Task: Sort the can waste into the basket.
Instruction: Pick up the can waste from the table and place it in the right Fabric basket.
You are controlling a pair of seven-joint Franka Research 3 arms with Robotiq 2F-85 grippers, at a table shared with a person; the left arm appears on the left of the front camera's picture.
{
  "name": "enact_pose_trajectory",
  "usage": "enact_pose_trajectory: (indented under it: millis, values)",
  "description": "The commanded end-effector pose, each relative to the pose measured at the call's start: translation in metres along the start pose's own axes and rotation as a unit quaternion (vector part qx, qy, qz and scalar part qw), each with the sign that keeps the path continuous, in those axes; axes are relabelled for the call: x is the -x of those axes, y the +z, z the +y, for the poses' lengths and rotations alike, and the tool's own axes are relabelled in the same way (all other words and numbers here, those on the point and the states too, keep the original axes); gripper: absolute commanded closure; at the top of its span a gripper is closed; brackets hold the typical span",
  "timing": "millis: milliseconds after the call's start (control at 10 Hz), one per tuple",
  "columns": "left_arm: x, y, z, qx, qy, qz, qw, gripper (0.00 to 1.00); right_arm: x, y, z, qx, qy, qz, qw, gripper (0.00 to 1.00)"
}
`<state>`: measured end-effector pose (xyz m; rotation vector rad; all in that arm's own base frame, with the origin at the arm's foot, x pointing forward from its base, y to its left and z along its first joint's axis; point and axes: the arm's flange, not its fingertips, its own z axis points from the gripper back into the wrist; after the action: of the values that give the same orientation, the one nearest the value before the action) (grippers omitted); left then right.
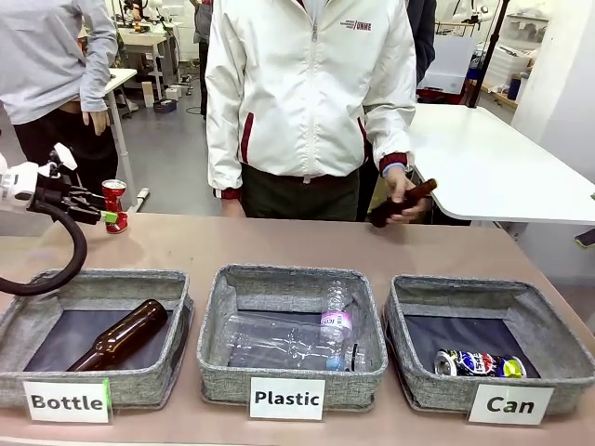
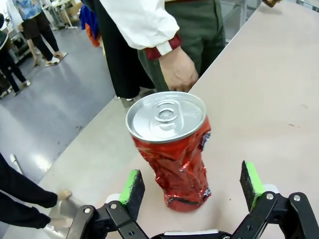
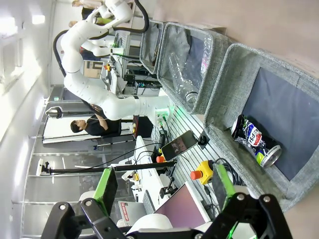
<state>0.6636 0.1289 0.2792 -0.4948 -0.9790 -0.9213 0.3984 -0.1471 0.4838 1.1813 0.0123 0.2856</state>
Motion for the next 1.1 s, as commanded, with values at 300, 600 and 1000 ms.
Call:
enact_pose_trajectory:
  millis: [300, 600, 1000]
  values:
    - [0.000, -0.021, 0.017, -0.027, 0.017, -0.001, 0.999, 0.00, 0.001, 0.002, 0.000, 0.007, 0.009, 0.002, 1.000, 0.00]
    - [-0.006, -0.027, 0.021, -0.038, 0.021, -0.017, 0.999, 0.00, 0.001, 0.002, 0.000, 0.007, 0.009, 0.002, 1.000, 0.00]
    - [-0.012, -0.028, 0.017, -0.019, 0.021, -0.037, 0.999, 0.46, 0.001, 0.002, 0.000, 0.007, 0.009, 0.002, 1.000, 0.00]
